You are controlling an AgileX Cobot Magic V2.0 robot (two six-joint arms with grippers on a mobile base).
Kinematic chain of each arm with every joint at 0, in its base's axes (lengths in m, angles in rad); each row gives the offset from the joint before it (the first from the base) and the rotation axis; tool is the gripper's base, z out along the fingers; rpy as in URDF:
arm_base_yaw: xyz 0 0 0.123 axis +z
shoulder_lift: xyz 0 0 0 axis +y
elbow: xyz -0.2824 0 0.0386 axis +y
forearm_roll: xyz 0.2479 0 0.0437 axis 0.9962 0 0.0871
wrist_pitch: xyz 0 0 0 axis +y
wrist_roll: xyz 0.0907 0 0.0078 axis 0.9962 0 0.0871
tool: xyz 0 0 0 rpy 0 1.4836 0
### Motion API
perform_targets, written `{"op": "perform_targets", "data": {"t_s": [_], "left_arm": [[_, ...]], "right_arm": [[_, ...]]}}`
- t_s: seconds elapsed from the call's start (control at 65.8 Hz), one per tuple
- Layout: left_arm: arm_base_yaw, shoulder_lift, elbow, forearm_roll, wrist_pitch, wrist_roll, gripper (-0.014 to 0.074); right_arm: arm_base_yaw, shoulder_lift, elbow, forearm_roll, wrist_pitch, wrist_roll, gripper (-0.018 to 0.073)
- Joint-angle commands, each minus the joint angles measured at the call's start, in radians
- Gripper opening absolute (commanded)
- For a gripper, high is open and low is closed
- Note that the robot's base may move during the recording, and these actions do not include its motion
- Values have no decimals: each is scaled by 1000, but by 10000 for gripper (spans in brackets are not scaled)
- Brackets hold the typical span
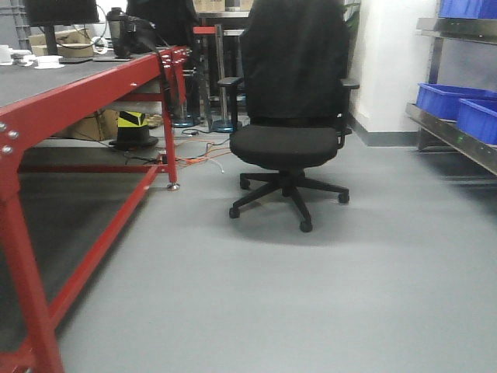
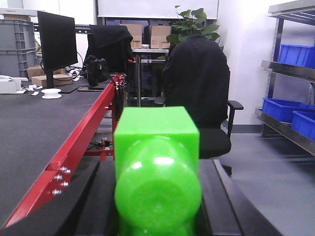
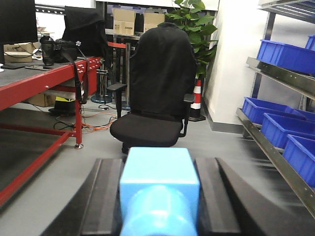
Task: Grab block from conveyor and place in blue bin
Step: 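Drive the base away from the conveyor to the blue bin shelves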
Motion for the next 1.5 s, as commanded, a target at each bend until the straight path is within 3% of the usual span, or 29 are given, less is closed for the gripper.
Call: {"op": "perform_targets", "data": {"t_s": [0.0,1.489], "left_arm": [[-4,-7,1,2,-20,-2,-111],[-4,-7,1,2,-26,-2,-111]], "right_arm": [[1,-3,-2,-10,-23,-6,-162],[1,-3,-2,-10,-23,-6,-162]]}}
